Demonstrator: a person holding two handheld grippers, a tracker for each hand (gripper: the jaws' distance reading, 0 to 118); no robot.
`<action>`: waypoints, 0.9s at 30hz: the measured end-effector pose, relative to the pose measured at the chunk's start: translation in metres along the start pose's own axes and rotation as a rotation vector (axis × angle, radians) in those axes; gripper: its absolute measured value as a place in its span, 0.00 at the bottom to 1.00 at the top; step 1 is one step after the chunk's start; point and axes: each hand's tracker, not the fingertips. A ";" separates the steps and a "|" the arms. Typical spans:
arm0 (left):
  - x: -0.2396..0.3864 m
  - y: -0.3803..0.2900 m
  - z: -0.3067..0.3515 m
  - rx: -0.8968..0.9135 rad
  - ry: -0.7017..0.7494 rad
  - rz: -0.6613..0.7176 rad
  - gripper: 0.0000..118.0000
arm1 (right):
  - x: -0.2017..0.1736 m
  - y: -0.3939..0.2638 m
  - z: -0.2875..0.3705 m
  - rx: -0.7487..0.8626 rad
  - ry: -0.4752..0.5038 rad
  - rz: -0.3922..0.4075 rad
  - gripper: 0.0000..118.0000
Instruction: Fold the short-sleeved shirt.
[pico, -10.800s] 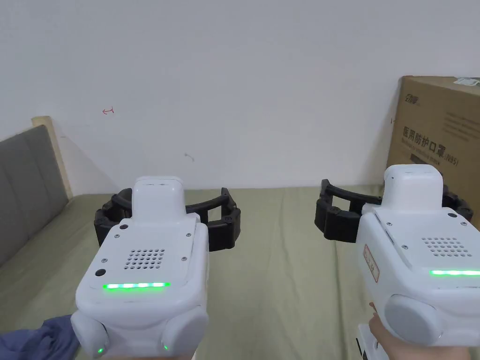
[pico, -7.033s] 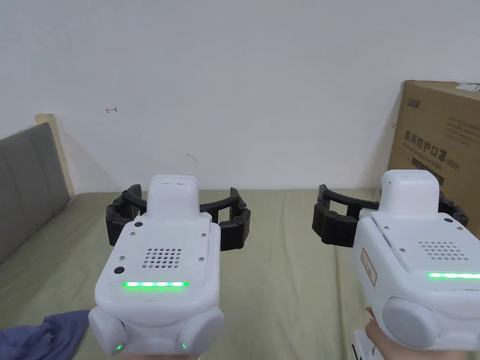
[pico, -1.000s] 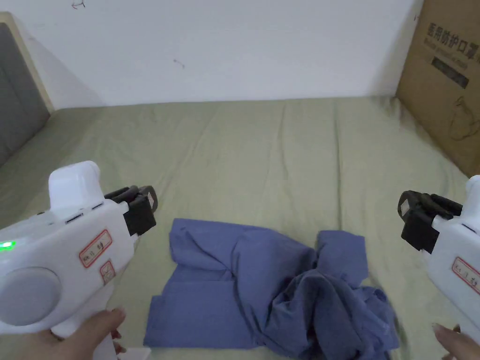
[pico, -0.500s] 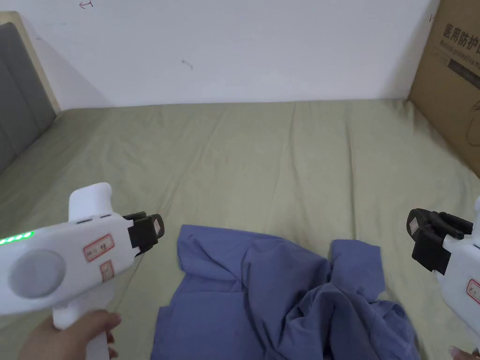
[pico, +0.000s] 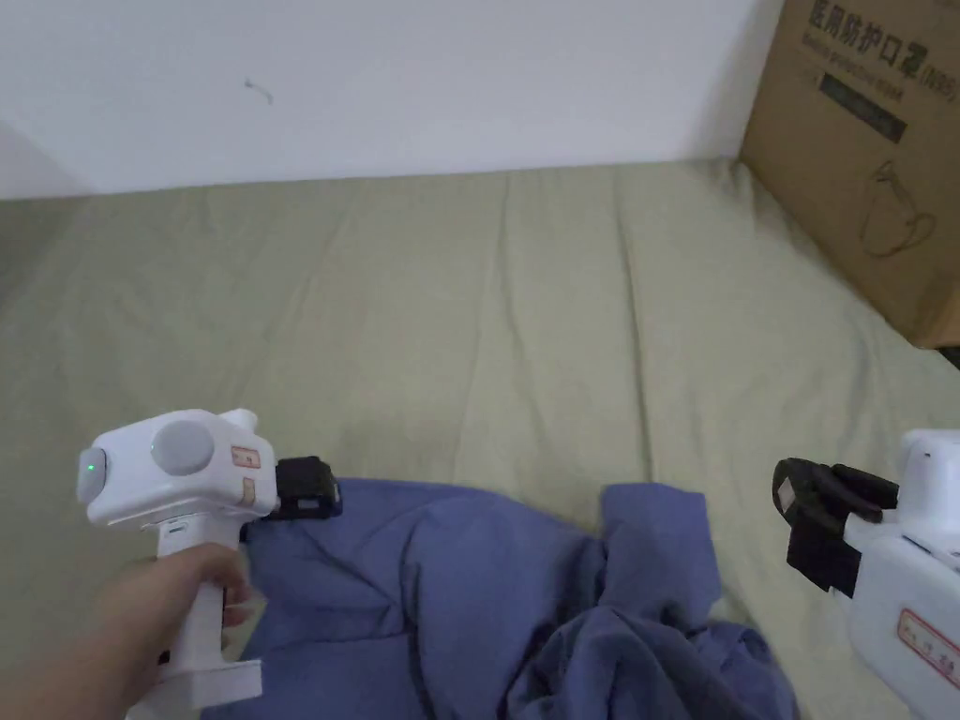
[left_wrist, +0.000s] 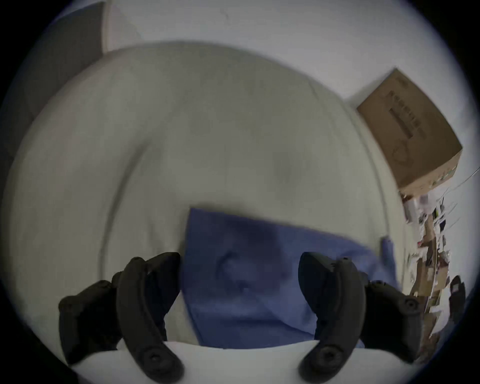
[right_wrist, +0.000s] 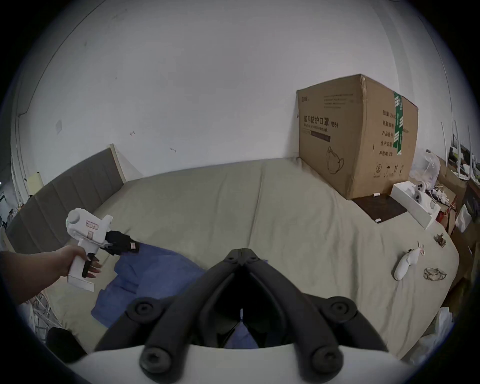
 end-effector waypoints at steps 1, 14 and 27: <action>0.001 -0.009 -0.004 0.007 0.039 -0.029 0.80 | 0.004 -0.004 -0.011 -0.030 -0.001 -0.004 0.00; -0.006 -0.115 0.111 0.285 -0.105 -0.067 0.01 | 0.025 -0.015 -0.181 -0.552 0.068 -0.090 0.75; -0.034 -0.175 0.188 0.369 -0.078 0.028 0.01 | 0.010 0.008 -0.133 -0.462 0.118 0.094 0.02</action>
